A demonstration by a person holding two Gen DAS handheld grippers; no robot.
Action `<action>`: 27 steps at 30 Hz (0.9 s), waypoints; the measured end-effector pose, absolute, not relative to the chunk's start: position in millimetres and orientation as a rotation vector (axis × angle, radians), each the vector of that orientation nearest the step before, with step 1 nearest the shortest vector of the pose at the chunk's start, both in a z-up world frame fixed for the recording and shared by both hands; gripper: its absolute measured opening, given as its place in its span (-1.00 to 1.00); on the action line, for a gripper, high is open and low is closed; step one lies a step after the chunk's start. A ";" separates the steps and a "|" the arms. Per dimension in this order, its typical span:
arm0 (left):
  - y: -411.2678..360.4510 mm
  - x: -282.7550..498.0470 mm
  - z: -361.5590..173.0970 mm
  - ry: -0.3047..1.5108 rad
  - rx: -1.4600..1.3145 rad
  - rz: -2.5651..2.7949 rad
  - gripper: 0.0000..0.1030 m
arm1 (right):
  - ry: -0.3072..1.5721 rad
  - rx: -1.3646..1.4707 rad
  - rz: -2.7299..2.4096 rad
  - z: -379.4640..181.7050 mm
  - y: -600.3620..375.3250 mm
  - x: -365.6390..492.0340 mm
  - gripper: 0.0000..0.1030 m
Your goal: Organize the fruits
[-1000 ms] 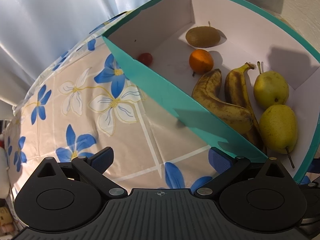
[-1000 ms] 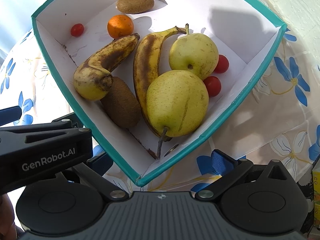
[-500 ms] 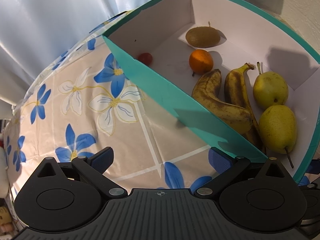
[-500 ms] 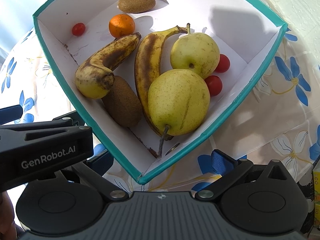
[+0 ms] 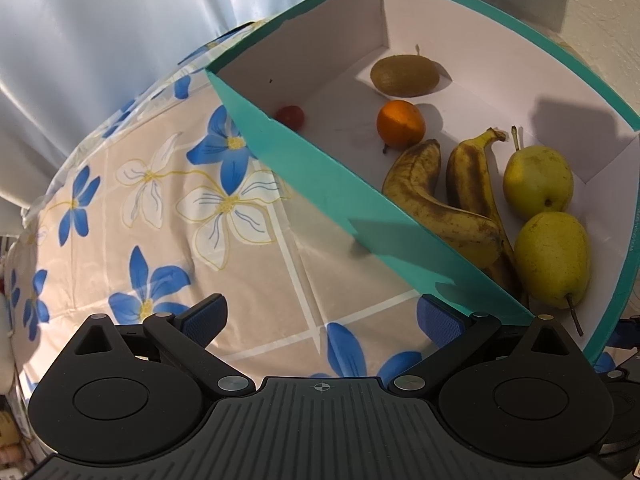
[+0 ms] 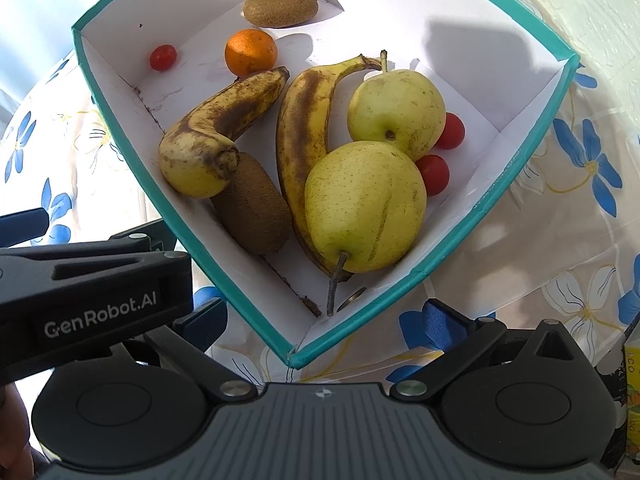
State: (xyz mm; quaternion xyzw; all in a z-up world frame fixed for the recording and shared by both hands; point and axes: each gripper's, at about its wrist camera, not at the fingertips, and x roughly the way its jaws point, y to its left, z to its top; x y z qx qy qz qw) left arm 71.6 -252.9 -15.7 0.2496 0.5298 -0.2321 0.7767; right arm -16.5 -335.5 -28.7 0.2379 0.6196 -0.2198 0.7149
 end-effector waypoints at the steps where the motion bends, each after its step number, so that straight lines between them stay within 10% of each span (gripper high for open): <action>1: -253.0 71.5 -15.7 1.146 0.539 -0.504 1.00 | 1.371 0.527 -0.485 -28.5 -335.6 -16.7 1.00; 27: -248.6 66.2 -4.8 1.134 0.523 -0.513 1.00 | 1.363 0.526 -0.490 -22.1 -331.2 -24.1 1.00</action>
